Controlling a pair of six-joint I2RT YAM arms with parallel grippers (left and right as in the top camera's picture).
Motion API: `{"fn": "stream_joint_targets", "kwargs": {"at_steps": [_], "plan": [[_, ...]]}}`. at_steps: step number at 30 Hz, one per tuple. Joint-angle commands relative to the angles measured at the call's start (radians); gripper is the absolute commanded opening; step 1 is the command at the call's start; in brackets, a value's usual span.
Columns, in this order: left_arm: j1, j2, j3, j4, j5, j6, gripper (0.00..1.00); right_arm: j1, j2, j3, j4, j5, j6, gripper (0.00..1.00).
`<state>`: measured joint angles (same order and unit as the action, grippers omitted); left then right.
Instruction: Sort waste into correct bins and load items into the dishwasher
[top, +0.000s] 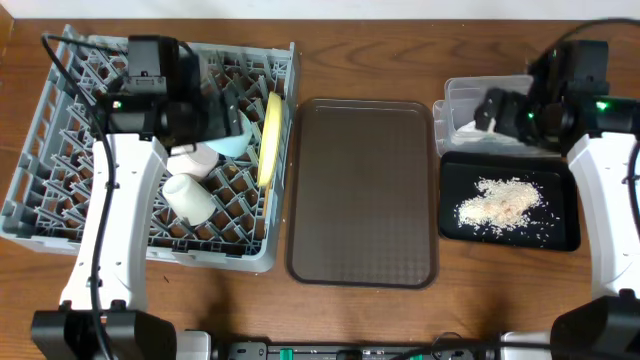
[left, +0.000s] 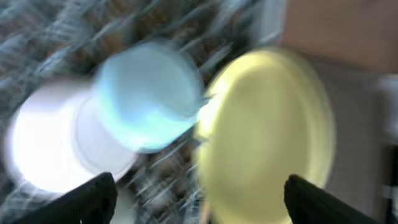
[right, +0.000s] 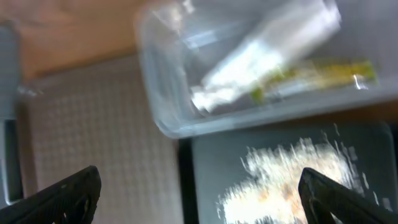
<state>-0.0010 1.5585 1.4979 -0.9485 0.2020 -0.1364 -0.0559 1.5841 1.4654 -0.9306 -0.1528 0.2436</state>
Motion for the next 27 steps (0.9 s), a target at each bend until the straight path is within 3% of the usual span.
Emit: {"fn": "stream_joint_targets", "kwargs": {"at_steps": [1, 5, 10, 15, 20, 24, 27], "plan": [[0.003, 0.016, -0.004, -0.083, -0.169, -0.064, 0.89, 0.045, 0.015, 0.013, 0.026, -0.035, -0.113, 0.99], [0.003, 0.016, -0.004, -0.201, -0.169, -0.064, 0.89, 0.057, 0.026, 0.013, -0.090, -0.034, -0.191, 0.99], [0.002, 0.006, -0.008, -0.343, -0.161, -0.063, 0.89, 0.057, 0.024, 0.011, -0.230, -0.029, -0.169, 0.99], [0.002, -0.133, -0.134, -0.290, -0.161, -0.035, 0.89, 0.057, -0.029, -0.015, -0.244, 0.001, -0.143, 0.99], [0.002, -0.377, -0.343, -0.141, -0.119, 0.023, 0.90, 0.057, -0.235, -0.162, -0.129, 0.034, -0.143, 0.99], [0.002, -0.652, -0.533, 0.015, -0.010, 0.118, 0.89, 0.057, -0.536, -0.398, 0.036, 0.052, -0.144, 0.99], [0.002, -0.920, -0.665, 0.097, 0.000, 0.116, 0.90, 0.057, -0.810, -0.572, 0.115, 0.094, -0.144, 0.99]]}}
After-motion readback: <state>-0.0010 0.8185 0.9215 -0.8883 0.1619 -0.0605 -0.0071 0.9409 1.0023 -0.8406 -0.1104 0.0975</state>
